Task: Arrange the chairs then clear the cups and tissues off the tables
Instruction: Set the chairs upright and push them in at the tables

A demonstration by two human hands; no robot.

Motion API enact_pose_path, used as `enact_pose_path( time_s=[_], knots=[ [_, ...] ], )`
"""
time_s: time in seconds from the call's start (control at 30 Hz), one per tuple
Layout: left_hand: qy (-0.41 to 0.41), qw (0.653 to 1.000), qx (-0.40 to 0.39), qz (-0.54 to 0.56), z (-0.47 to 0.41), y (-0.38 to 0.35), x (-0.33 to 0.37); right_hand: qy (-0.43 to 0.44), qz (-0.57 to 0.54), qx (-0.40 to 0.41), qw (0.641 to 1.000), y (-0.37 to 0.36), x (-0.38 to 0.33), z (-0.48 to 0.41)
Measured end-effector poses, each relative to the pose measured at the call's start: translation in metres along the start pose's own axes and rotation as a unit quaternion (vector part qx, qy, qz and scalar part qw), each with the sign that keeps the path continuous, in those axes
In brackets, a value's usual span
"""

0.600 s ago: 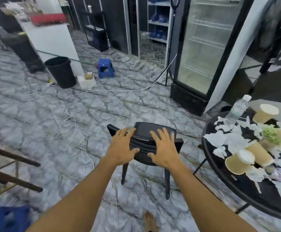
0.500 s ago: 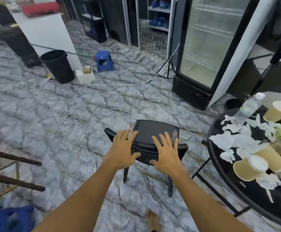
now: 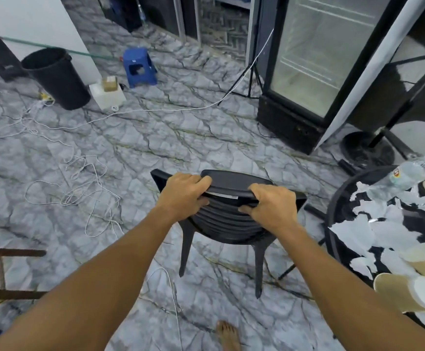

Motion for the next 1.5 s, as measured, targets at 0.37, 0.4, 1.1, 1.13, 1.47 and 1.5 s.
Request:
enact_pose_path(
  time_s=[0.37,0.4,1.1,1.13,1.47,1.5],
  knots=[
    [-0.048,0.998,-0.018,0.036,0.039,0.003,0.023,-0.028,-0.036,-0.007,0.999,0.019,-0.023,0.049],
    [-0.058,0.997,-0.013,0.038,0.046,0.009,0.028,-0.039,-0.046,0.005,0.998,0.025,-0.025,0.057],
    [-0.362,0.918,-0.119,0.114,0.15,0.051,0.304,-0.333,0.015,0.034,0.942,0.212,-0.02,0.411],
    [-0.373,0.912,-0.124,0.115,0.152,0.044,0.323,-0.347,0.021,0.044,0.937,0.219,-0.015,0.43],
    [-0.429,0.875,-0.141,0.175,0.162,-0.029,0.464,-0.435,0.035,0.02,0.9,0.231,0.068,0.562],
    [-0.419,0.879,-0.138,0.181,0.157,-0.03,0.468,-0.443,0.027,0.016,0.896,0.232,0.079,0.565]
  ],
)
Point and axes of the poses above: each hand's wrist, its own z-axis away from the middle knuckle, its own y-axis out of the back of the hand, x = y × z, the point moved 3 cm from there along -z, towards the middle knuckle, and after that the axes turned 14 degrees about z, right-handed, at the moved point
